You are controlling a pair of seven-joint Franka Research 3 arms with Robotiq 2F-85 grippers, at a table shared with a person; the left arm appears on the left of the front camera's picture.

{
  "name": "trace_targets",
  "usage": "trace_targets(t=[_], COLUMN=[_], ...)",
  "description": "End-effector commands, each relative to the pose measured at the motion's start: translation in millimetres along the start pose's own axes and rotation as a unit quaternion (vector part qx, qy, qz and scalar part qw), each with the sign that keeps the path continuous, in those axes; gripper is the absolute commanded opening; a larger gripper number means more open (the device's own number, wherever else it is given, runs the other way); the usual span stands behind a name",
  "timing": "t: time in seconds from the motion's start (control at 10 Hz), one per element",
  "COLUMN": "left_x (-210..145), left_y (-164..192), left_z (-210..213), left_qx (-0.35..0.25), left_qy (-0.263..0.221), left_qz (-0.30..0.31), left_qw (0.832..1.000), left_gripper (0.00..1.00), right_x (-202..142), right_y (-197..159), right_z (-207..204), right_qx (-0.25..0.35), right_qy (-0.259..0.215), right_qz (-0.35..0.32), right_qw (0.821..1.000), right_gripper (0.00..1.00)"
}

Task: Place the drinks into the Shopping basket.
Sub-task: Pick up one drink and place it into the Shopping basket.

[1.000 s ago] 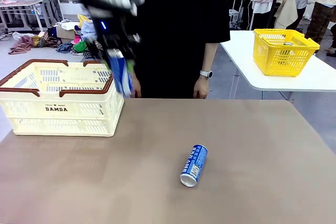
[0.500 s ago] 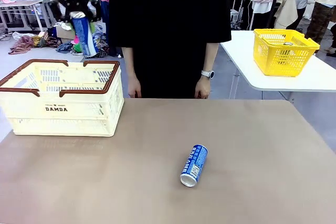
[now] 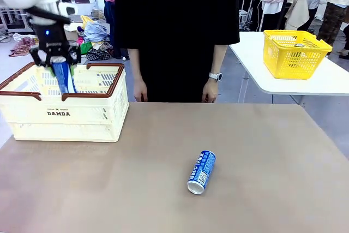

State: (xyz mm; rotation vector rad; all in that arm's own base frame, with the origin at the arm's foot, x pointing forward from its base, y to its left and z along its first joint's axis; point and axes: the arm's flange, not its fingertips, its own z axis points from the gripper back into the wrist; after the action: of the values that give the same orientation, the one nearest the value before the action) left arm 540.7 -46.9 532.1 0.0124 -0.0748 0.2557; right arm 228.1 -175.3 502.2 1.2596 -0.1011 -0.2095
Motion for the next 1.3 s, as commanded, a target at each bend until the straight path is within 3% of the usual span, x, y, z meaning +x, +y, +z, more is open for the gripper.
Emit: trace_targets(t=[0.0,0.1,0.2,0.9,1.2], left_x=[-4,-2,0,-1,27], left_y=[18,22,12,9,-7], left_z=[-33,-41,-26,-31,-53], left_qx=[-0.021,-0.042,-0.006,-0.013,-0.017], left_qy=[0.011,0.001,0.014,0.016,0.010], left_qz=[0.038,0.078,0.017,0.023,-0.039], left_qw=[0.999,0.996,1.000,1.000,0.999], left_gripper=[0.00,0.00,0.00,0.00,0.00], right_x=[-2,-2,-2,-2,-2], right_y=[-1,-1,-1,-1,-1], right_z=[3,3,3,3,3], right_qx=[-0.006,-0.006,-0.006,-0.006,-0.006], right_qy=[0.005,0.005,0.005,0.005,0.005], right_qz=[0.008,0.008,0.008,0.008,0.008], right_qw=[1.000,1.000,1.000,1.000,1.000], right_gripper=[1.00,1.00,1.00,1.00,1.00])
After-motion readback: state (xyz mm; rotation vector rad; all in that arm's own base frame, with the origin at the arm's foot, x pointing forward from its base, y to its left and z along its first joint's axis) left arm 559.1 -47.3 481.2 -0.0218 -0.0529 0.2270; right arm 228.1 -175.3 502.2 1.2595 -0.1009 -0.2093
